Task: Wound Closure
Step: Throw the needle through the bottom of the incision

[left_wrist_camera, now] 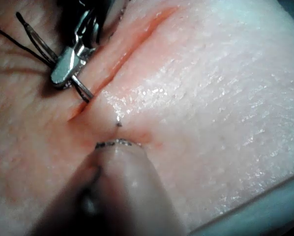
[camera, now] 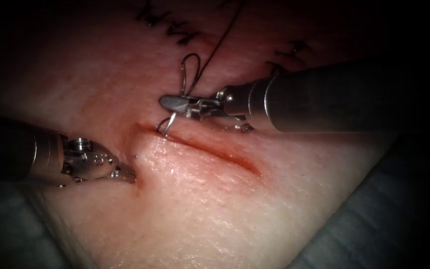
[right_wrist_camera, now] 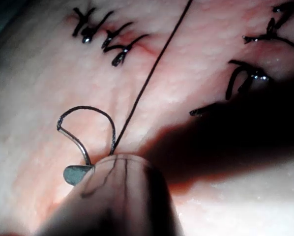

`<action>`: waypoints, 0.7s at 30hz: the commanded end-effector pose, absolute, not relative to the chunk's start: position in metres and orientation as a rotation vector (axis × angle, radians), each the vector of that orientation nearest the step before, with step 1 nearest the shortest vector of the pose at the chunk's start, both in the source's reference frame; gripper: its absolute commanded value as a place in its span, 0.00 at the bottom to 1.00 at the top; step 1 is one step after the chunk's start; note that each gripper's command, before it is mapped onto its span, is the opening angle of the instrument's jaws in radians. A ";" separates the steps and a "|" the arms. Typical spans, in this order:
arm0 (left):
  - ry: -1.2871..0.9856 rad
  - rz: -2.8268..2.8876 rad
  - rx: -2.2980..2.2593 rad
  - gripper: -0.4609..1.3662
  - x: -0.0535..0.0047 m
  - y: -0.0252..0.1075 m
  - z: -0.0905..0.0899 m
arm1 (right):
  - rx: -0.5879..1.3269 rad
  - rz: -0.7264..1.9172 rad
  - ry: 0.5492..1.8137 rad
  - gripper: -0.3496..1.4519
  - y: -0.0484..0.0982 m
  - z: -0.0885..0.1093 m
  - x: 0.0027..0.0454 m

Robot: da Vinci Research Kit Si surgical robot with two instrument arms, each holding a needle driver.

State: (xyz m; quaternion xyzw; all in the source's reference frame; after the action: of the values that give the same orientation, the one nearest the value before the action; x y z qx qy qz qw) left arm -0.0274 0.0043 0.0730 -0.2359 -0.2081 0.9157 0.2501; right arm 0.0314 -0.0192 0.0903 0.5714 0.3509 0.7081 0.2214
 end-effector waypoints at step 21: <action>-0.581 2.503 -0.666 0.09 -0.0273 0.005 0.073 | 1.730 1.937 0.938 0.00 -0.022 0.089 0.0336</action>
State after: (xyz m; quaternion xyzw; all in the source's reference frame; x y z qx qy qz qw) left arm -0.0273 0.0048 0.0732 -0.2425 -0.2093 0.9160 0.2414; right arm 0.0338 -0.0222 0.0884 0.6158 0.3347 0.6885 0.1864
